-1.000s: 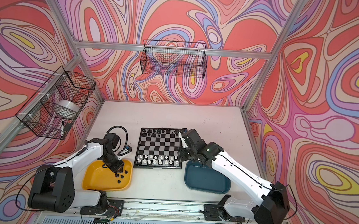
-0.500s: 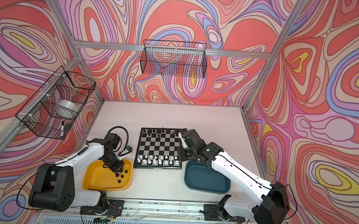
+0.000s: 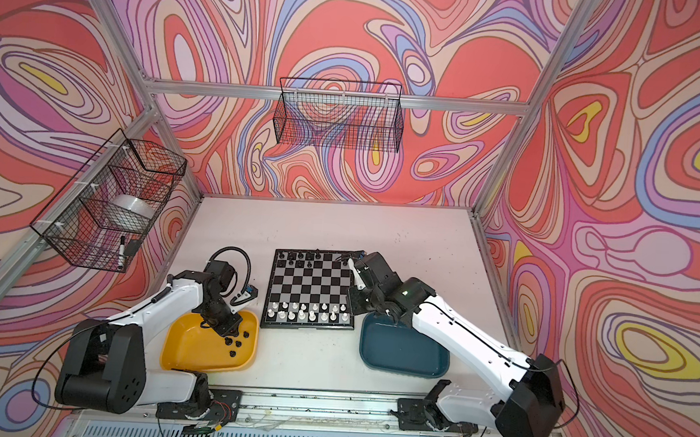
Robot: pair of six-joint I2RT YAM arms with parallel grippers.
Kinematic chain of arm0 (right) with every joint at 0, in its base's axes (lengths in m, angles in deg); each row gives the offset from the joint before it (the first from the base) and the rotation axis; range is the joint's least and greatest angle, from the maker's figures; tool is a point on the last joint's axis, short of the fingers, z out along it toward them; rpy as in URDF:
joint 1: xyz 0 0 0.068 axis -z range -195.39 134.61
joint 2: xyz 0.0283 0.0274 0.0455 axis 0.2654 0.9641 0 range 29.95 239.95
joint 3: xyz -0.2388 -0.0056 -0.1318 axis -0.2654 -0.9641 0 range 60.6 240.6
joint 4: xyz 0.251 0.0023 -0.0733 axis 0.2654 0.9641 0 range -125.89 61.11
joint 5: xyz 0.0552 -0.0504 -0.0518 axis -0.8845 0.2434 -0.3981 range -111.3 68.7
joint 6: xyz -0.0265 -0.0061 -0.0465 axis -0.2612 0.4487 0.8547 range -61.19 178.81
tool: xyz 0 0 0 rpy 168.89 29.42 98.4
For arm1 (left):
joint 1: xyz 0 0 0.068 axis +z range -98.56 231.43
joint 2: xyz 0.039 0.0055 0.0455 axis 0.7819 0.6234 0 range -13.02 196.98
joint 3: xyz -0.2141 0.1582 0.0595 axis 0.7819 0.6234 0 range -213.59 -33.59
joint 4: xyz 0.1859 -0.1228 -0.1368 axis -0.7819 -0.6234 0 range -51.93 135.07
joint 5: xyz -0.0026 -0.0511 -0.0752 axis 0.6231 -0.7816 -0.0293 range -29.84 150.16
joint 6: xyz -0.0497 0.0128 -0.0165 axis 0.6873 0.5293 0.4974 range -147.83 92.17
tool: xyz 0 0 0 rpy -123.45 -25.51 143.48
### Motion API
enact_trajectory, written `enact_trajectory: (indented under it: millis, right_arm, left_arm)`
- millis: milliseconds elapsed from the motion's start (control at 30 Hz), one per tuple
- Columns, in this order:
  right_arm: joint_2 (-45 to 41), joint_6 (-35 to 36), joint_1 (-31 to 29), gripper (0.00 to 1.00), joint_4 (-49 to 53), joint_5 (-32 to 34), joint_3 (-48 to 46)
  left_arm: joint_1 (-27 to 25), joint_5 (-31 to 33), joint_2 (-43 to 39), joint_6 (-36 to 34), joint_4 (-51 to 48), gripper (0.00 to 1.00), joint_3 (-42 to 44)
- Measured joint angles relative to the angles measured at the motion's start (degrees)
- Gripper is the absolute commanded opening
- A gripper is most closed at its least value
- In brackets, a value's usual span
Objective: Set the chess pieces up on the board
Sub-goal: 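Close the left gripper on the black pawn in the yellow tray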
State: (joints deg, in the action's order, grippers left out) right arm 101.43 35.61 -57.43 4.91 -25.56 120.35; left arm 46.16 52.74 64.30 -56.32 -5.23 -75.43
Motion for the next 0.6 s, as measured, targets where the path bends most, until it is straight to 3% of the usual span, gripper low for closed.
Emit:
enact_trajectory:
  millis: [600]
  right_arm:
    - [0.00, 0.02, 0.00, 0.17, -0.15, 1.07, -1.09]
  left_arm:
    - [0.00, 0.00, -0.76, -0.20, -0.02, 0.13, 0.00]
